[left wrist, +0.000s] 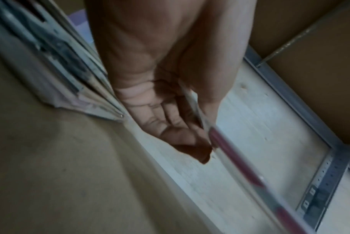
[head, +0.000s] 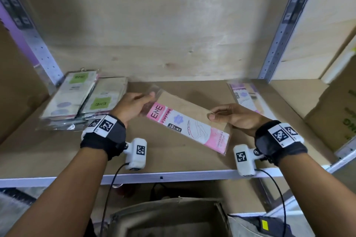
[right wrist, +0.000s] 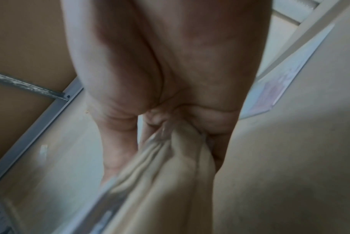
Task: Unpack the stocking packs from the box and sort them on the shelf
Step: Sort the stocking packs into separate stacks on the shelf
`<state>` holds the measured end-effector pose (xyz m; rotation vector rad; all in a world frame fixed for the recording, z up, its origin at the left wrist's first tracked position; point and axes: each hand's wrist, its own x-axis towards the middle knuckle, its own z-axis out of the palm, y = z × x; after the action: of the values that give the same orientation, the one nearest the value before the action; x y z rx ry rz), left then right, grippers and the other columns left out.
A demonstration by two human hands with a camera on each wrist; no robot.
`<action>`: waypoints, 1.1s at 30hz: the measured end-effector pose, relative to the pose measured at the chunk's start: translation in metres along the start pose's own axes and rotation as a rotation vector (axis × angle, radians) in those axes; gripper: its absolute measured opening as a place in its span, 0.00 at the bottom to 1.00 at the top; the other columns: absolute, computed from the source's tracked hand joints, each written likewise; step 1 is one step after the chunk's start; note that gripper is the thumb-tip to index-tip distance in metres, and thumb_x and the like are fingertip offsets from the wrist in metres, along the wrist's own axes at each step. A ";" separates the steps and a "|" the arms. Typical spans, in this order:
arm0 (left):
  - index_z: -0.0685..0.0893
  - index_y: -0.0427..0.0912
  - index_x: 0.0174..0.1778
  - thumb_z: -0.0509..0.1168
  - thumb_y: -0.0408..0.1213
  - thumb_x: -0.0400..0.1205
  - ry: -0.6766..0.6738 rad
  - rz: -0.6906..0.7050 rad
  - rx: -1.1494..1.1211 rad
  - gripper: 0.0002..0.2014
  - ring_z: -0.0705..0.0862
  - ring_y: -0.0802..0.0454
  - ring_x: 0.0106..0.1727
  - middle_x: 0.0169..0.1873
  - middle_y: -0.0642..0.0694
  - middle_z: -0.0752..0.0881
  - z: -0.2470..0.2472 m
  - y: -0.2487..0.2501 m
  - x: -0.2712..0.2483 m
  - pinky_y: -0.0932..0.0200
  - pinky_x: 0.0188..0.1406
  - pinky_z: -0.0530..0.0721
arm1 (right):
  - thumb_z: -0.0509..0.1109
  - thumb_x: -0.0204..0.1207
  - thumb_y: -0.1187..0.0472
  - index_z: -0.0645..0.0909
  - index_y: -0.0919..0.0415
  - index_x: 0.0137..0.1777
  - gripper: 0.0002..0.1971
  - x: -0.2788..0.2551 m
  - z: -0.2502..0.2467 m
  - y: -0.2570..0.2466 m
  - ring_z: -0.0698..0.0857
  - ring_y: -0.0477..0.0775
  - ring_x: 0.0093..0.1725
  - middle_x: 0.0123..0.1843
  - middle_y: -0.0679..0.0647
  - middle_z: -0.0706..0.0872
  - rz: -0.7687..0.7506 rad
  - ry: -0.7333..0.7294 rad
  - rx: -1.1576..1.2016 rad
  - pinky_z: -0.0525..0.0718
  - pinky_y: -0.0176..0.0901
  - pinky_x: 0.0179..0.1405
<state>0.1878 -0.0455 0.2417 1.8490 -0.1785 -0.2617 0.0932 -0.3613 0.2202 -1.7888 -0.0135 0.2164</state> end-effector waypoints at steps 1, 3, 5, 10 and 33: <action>0.91 0.39 0.45 0.68 0.50 0.83 0.015 0.009 0.049 0.17 0.87 0.51 0.32 0.36 0.44 0.93 0.000 0.001 0.001 0.59 0.37 0.83 | 0.81 0.67 0.50 0.90 0.59 0.56 0.20 -0.002 -0.002 0.000 0.90 0.53 0.56 0.56 0.58 0.92 0.001 -0.014 -0.008 0.83 0.36 0.57; 0.87 0.42 0.32 0.67 0.46 0.82 0.031 0.009 0.141 0.15 0.79 0.53 0.22 0.24 0.47 0.86 0.000 0.002 0.001 0.65 0.21 0.75 | 0.81 0.69 0.52 0.90 0.59 0.55 0.18 -0.005 -0.003 0.000 0.90 0.50 0.57 0.56 0.56 0.92 0.006 -0.040 -0.016 0.82 0.32 0.56; 0.81 0.47 0.27 0.65 0.46 0.81 0.044 0.008 0.200 0.16 0.76 0.54 0.20 0.18 0.52 0.81 0.004 0.002 0.000 0.65 0.19 0.73 | 0.81 0.67 0.53 0.91 0.58 0.54 0.16 -0.009 -0.001 0.000 0.90 0.49 0.55 0.54 0.54 0.93 0.016 -0.043 0.008 0.82 0.30 0.54; 0.79 0.47 0.25 0.58 0.62 0.85 0.071 0.044 0.085 0.28 0.79 0.59 0.17 0.17 0.53 0.82 0.014 0.004 -0.002 0.69 0.18 0.71 | 0.77 0.75 0.61 0.87 0.64 0.61 0.16 -0.015 -0.001 -0.004 0.89 0.53 0.58 0.58 0.59 0.92 0.014 -0.037 0.058 0.82 0.34 0.57; 0.87 0.38 0.53 0.53 0.74 0.79 -0.002 -0.211 -0.712 0.39 0.81 0.54 0.23 0.30 0.45 0.86 0.007 -0.008 0.014 0.69 0.18 0.76 | 0.77 0.76 0.61 0.88 0.60 0.54 0.08 -0.006 0.017 -0.020 0.90 0.54 0.43 0.49 0.58 0.92 0.008 0.136 0.306 0.86 0.38 0.38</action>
<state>0.1992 -0.0530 0.2309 1.1569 0.1048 -0.4120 0.0872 -0.3411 0.2373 -1.4953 0.1180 0.0957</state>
